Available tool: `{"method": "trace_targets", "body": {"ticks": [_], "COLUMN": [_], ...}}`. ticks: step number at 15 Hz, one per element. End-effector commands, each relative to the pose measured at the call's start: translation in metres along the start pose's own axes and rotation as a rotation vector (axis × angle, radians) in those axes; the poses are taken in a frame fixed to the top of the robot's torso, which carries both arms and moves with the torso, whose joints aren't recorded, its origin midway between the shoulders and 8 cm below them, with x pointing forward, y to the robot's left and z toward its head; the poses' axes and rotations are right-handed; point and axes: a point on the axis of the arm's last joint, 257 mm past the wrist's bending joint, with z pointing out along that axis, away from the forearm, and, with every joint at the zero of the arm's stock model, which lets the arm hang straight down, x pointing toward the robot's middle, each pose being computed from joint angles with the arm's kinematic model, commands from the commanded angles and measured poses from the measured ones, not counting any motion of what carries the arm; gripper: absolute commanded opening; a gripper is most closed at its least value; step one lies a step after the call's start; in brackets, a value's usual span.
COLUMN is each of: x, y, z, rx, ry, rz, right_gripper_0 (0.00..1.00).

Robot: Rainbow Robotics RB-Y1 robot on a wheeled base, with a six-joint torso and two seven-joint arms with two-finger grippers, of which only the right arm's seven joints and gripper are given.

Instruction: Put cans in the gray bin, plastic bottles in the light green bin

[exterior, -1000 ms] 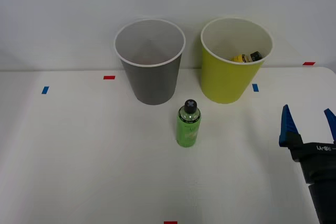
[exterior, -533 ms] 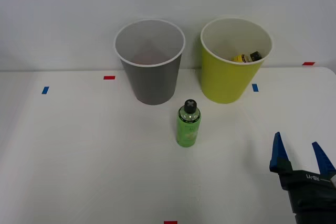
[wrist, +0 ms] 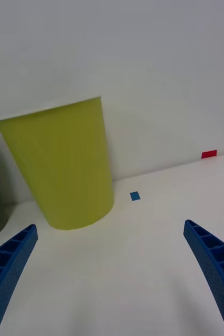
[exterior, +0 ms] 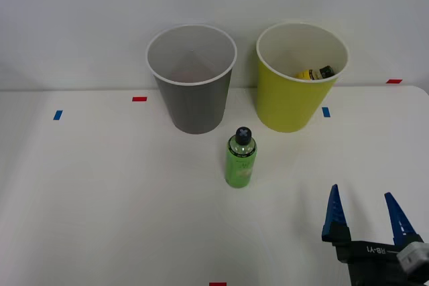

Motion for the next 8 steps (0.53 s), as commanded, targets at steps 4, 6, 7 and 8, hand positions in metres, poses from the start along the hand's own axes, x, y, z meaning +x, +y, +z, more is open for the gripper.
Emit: {"method": "trace_targets", "body": {"ticks": [4, 6, 7, 8], "x": [0.016, 0.024, 0.021, 0.017], "y": [0.034, 0.03, 0.029, 0.028], "z": [-0.027, -0.041, -0.045, -0.049], "rx": [-0.227, -0.224, -0.221, -0.221], "ry": [-0.026, 0.013, 0.012, 0.006], "rz": [-0.288, -0.29, -0.239, -0.186], "right_gripper_0": [0.96, 0.96, 0.96, 0.96]}}
